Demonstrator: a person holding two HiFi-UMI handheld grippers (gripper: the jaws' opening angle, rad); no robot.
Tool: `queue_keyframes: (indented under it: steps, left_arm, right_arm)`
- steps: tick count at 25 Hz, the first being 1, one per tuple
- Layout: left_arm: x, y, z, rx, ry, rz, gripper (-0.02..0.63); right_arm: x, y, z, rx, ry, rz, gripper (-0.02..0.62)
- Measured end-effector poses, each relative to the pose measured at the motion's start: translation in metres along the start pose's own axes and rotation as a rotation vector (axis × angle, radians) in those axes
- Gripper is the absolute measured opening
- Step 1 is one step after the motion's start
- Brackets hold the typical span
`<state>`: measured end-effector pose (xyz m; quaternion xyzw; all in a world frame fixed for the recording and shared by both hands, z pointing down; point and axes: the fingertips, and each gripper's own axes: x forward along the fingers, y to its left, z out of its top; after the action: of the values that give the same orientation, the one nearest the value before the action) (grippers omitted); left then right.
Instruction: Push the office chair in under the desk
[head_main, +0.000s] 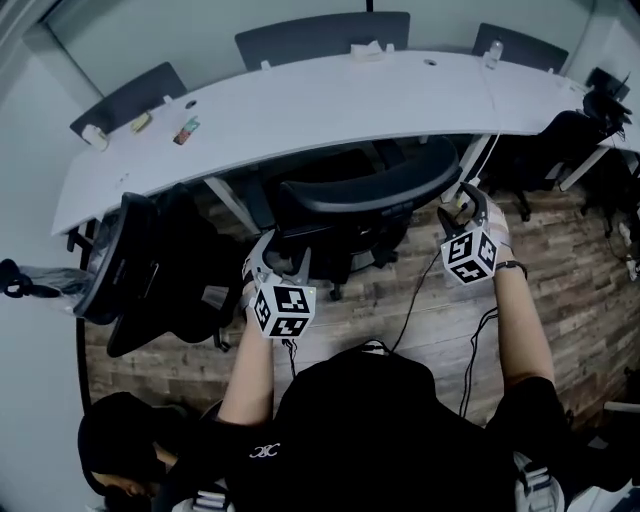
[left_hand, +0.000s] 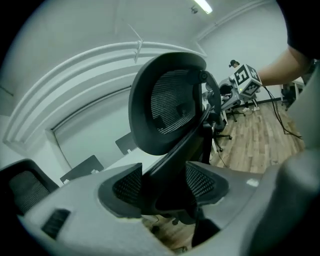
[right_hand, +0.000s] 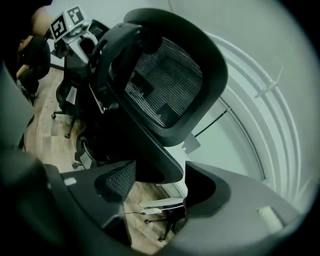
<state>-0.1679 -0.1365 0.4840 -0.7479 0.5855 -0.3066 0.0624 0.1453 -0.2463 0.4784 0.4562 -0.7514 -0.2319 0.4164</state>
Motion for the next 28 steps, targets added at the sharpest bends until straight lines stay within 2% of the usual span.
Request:
queue_keyframes:
  steps: [6,8,9,10,17,28]
  left_arm:
    - [0.012,0.001,0.001,-0.002,0.021,0.081,0.276]
    - [0.012,0.0,0.003,-0.007,0.017,0.093,0.278]
    - [0.012,0.0,0.003,-0.01,0.015,0.097,0.278]
    - [0.012,0.0,0.004,-0.012,0.012,0.099,0.278]
    - [0.017,0.003,0.008,-0.004,-0.036,0.088,0.279]
    - [0.029,0.027,-0.001,-0.003,-0.047,0.031,0.279]
  right_arm:
    - [0.044,-0.01,-0.002,-0.121,-0.027,0.015,0.312]
    - [0.051,-0.01,-0.001,-0.173,-0.043,0.013,0.304]
    - [0.053,-0.009,-0.001,-0.194,-0.054,0.01,0.271]
    - [0.054,-0.009,-0.001,-0.207,-0.063,0.003,0.267]
    - [0.053,-0.013,-0.002,-0.169,-0.031,-0.038,0.25]
    - [0.047,-0.004,0.007,-0.146,-0.019,-0.049,0.229]
